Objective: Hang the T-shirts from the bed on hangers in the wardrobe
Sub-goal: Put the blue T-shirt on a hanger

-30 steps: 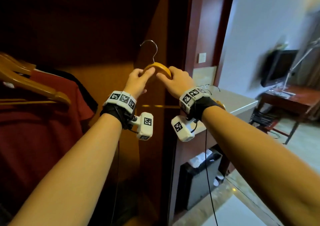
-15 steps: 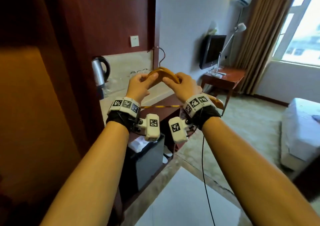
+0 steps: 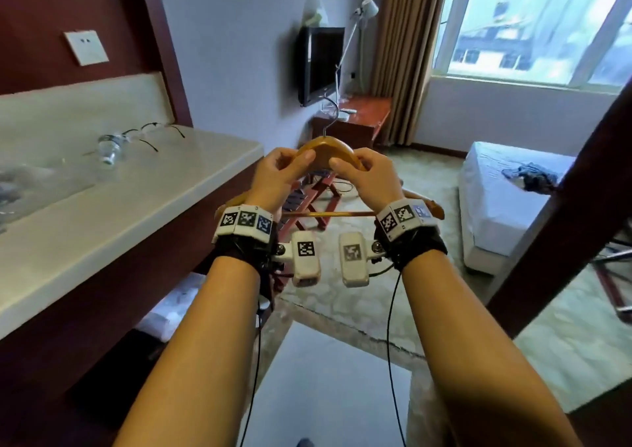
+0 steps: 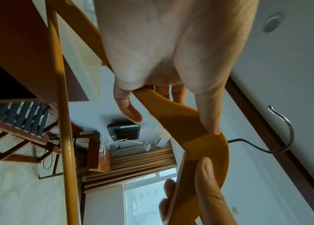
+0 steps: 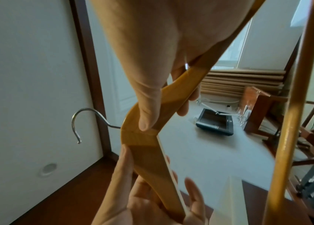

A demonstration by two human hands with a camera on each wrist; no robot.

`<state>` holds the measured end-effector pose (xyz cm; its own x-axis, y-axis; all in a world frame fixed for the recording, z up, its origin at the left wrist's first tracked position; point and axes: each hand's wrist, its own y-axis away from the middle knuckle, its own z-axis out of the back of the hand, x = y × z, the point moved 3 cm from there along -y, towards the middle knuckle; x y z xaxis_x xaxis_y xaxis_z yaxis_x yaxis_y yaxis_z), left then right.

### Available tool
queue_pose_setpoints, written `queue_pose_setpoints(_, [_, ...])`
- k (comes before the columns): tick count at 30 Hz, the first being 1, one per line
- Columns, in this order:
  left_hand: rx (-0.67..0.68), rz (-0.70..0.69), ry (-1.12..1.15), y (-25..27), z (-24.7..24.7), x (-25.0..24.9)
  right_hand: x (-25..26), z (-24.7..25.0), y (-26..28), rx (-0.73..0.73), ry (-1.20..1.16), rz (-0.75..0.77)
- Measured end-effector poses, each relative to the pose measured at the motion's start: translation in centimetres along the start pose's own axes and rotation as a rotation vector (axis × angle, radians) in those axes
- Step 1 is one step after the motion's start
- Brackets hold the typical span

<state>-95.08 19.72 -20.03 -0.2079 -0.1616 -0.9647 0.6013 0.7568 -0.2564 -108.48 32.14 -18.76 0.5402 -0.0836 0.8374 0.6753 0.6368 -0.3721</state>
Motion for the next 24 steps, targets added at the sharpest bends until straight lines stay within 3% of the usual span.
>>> queue_pose_setpoints(10, [0.280, 0.006, -0.035, -19.5, -12.3, 6.5, -11.3, 4.2, -15.3, -0.224, 0.070, -0.172])
queue_pose_setpoints(18, [0.458, 0.109, 0.124, -31.5, -22.6, 14.5, -21.6, 8.4, -24.8, -0.331, 0.027, -0.237])
queue_pose_setpoints(24, [0.461, 0.148, 0.119, -42.0, -30.2, 21.1, -31.8, 10.7, -35.2, -0.349, 0.033, -0.284])
